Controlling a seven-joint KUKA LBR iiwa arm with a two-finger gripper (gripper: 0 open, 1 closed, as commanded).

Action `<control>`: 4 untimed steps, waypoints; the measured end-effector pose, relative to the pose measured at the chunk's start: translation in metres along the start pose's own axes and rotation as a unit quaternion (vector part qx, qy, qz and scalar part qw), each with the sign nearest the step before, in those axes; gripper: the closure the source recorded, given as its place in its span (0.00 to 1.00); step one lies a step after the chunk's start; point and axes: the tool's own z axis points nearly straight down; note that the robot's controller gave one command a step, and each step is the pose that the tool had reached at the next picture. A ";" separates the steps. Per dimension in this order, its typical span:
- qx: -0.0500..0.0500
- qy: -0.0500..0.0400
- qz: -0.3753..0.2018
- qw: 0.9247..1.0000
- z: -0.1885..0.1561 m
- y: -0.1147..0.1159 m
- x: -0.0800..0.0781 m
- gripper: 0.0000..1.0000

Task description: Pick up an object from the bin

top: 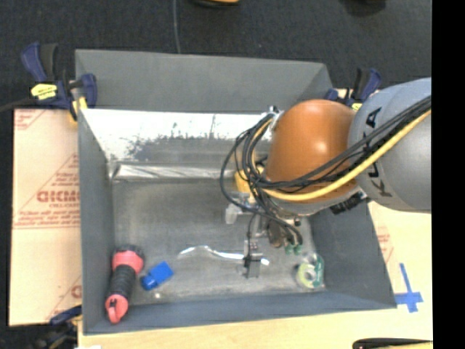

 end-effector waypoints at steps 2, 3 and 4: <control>0.000 -0.006 0.002 1.000 0.088 -0.038 0.006 0.00; -0.003 -0.011 0.115 0.993 0.138 -0.058 -0.004 0.00; -0.002 -0.006 0.121 0.993 0.144 -0.086 -0.013 0.00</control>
Offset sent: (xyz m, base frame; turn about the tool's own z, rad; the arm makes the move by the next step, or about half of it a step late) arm -0.0128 -0.0591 -0.1438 0.0040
